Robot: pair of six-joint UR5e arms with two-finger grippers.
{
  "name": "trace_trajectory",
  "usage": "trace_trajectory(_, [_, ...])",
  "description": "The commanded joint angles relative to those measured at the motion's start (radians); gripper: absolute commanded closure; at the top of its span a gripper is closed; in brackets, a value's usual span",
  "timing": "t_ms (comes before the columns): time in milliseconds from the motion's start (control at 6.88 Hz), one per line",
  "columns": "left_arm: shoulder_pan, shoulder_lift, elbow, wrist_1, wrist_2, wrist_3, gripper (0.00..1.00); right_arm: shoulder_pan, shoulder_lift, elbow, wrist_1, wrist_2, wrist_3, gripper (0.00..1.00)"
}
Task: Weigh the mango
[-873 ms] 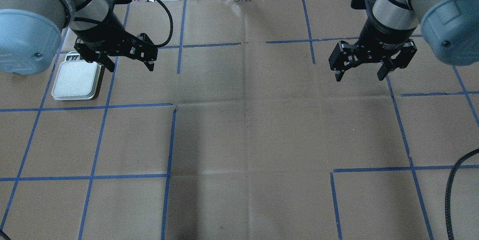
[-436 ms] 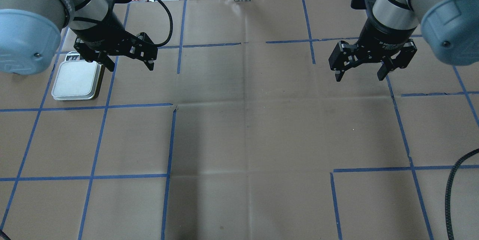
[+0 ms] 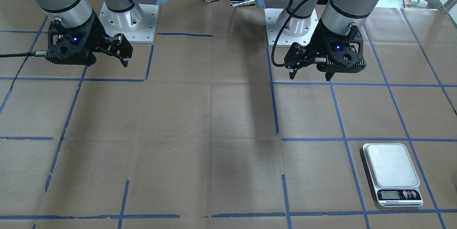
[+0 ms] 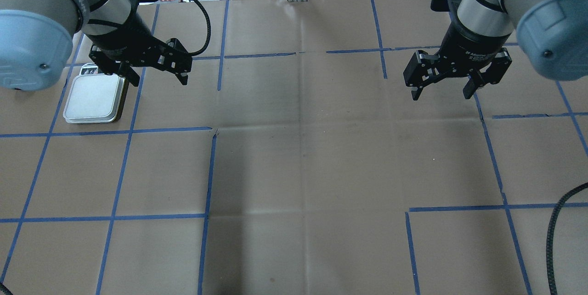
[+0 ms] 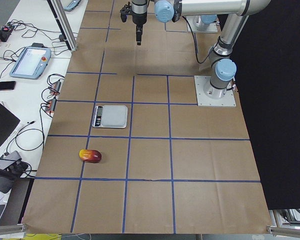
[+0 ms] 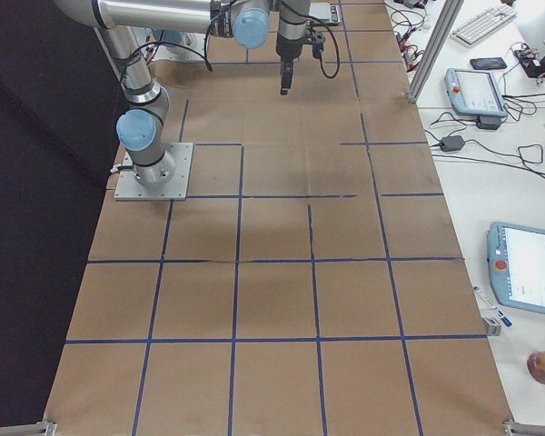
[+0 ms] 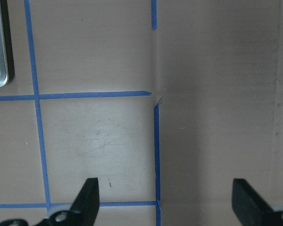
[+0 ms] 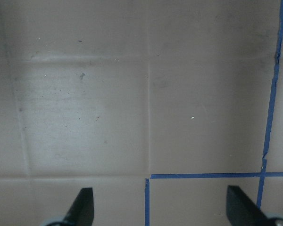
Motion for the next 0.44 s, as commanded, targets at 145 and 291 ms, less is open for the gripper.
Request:
trace_trajectory(145, [0.229,-0.033,0.036,0.003,-0.007,0.191,0.01,0.000,-0.001,0.000,0.000,0.000,0.000,0.00])
trace_trajectory(291, [0.347,-0.073,0.045,0.031,-0.008,0.325,0.01,0.000,0.000,0.000,0.000,0.000,0.000,0.00])
